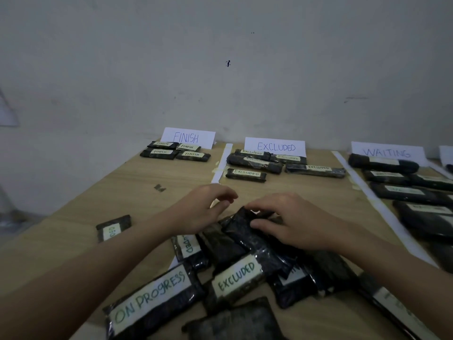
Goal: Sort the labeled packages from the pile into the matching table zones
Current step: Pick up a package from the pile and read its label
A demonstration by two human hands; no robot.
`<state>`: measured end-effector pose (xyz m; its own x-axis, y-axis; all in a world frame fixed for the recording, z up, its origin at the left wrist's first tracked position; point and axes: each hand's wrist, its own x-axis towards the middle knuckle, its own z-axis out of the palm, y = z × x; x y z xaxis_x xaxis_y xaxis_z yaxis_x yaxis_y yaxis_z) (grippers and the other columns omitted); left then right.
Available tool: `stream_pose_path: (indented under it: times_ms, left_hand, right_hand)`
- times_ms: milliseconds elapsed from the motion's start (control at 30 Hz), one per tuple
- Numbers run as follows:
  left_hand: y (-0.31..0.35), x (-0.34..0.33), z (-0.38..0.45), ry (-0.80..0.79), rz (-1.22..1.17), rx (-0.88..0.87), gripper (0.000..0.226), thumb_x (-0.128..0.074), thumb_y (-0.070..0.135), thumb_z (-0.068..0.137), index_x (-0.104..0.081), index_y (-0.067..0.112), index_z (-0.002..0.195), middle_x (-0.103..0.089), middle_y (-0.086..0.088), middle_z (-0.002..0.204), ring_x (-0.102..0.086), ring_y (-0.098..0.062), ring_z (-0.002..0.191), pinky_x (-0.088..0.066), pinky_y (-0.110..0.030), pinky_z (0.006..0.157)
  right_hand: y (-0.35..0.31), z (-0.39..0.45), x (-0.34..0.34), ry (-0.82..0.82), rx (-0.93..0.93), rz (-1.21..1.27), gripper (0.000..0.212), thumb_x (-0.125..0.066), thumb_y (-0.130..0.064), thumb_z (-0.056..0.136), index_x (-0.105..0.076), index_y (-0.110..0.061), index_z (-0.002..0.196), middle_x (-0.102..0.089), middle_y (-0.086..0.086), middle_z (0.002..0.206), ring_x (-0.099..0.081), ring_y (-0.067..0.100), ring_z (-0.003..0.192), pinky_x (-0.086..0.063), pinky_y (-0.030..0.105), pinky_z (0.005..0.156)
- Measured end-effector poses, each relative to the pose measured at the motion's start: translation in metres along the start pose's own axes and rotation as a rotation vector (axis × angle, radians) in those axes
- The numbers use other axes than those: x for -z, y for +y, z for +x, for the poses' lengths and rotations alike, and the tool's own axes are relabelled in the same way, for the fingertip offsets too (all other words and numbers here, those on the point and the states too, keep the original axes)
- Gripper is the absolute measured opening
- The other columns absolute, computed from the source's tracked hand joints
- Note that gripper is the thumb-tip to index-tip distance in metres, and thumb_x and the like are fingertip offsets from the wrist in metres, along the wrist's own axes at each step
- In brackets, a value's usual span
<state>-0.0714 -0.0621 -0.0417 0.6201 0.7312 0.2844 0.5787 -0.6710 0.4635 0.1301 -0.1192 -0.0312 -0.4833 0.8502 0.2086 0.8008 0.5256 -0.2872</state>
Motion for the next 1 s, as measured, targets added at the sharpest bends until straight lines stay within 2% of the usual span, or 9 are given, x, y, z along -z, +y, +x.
stream_pose_path:
  times_ms: [100, 167, 233, 300, 400, 500, 633, 800, 1000]
  left_hand:
    - [0.011, 0.003, -0.007, 0.01, 0.001, -0.007, 0.026, -0.046, 0.013, 0.094, -0.059, 0.013, 0.116, -0.064, 0.003, 0.11, -0.054, -0.004, 0.098, -0.035, 0.002, 0.073]
    - [0.019, 0.004, -0.009, 0.021, -0.028, 0.026, 0.026, -0.044, 0.016, 0.095, -0.059, 0.015, 0.117, -0.064, 0.002, 0.112, -0.055, -0.006, 0.1, -0.037, -0.003, 0.074]
    - [0.026, 0.005, -0.01, 0.031, -0.172, 0.119, 0.028, -0.04, 0.024, 0.097, -0.059, 0.017, 0.116, -0.065, 0.001, 0.111, -0.058, -0.012, 0.101, -0.041, -0.014, 0.077]
    - [0.036, 0.008, -0.009, 0.008, -0.435, 0.266, 0.036, -0.034, 0.038, 0.097, -0.059, 0.019, 0.114, -0.066, -0.001, 0.109, -0.063, -0.017, 0.098, -0.046, -0.026, 0.076]
    - [0.048, 0.017, -0.004, -0.095, -0.795, 0.363, 0.047, -0.034, 0.049, 0.093, -0.062, 0.016, 0.11, -0.07, -0.005, 0.107, -0.069, -0.022, 0.091, -0.049, -0.029, 0.074]
    - [0.058, 0.019, 0.003, -0.085, -0.976, 0.273, 0.032, -0.049, 0.032, 0.092, -0.063, 0.009, 0.11, -0.07, -0.005, 0.097, -0.068, -0.015, 0.084, -0.052, -0.023, 0.068]
    - [0.056, 0.022, 0.01, 0.065, -0.961, 0.221, 0.027, -0.052, 0.007, 0.091, -0.059, 0.007, 0.116, -0.068, -0.004, 0.1, -0.064, -0.01, 0.078, -0.052, -0.018, 0.061]
    - [0.039, 0.036, 0.011, 0.14, -0.949, 0.223, 0.026, -0.048, 0.005, 0.093, -0.059, 0.015, 0.113, -0.068, 0.0, 0.1, -0.063, -0.009, 0.077, -0.051, -0.019, 0.062]
    - [0.032, 0.036, 0.012, 0.123, -0.896, 0.224, 0.026, -0.047, 0.006, 0.093, -0.06, 0.018, 0.112, -0.069, 0.002, 0.1, -0.063, -0.008, 0.079, -0.05, -0.02, 0.063]
  right_hand:
    - [-0.009, -0.005, -0.003, 0.001, -0.103, 0.067, 0.042, -0.065, -0.035, 0.083, -0.054, -0.028, 0.123, -0.065, -0.004, 0.106, -0.057, 0.009, 0.091, -0.048, 0.027, 0.083]
    - [-0.013, -0.004, 0.002, 0.08, -0.181, 0.197, 0.051, -0.073, -0.026, 0.077, -0.053, -0.025, 0.124, -0.063, -0.005, 0.099, -0.058, 0.01, 0.086, -0.046, 0.016, 0.075]
    - [-0.016, -0.003, 0.012, 0.221, -0.195, 0.234, 0.045, -0.076, -0.016, 0.073, -0.059, -0.023, 0.114, -0.059, -0.009, 0.09, -0.057, 0.01, 0.08, -0.043, 0.012, 0.065]
    - [-0.017, -0.004, 0.023, 0.389, -0.117, 0.152, 0.035, -0.077, -0.008, 0.069, -0.065, -0.019, 0.1, -0.057, -0.013, 0.084, -0.054, 0.003, 0.076, -0.039, 0.015, 0.063]
    - [-0.011, -0.006, 0.028, 0.591, 0.141, -0.007, 0.029, -0.073, 0.007, 0.065, -0.068, -0.013, 0.085, -0.057, -0.007, 0.08, -0.052, 0.005, 0.077, -0.045, 0.019, 0.068]
    - [-0.002, -0.008, 0.024, 0.72, 0.314, -0.182, 0.026, -0.072, 0.013, 0.064, -0.069, -0.005, 0.082, -0.06, 0.007, 0.079, -0.051, 0.016, 0.078, -0.045, 0.023, 0.07]
    - [0.017, -0.013, 0.021, 0.74, 0.301, -0.303, 0.021, -0.077, -0.001, 0.066, -0.07, -0.006, 0.085, -0.064, 0.007, 0.085, -0.057, 0.02, 0.082, -0.049, 0.032, 0.072]
    - [0.034, -0.016, 0.03, 0.905, 0.201, -0.275, 0.009, -0.071, -0.009, 0.073, -0.072, -0.006, 0.082, -0.066, 0.008, 0.084, -0.055, 0.014, 0.085, -0.046, 0.029, 0.077]
    - [0.04, -0.012, 0.026, 0.878, 0.204, -0.259, 0.011, -0.068, -0.013, 0.077, -0.072, -0.007, 0.085, -0.067, 0.006, 0.084, -0.062, 0.016, 0.081, -0.05, 0.025, 0.076]
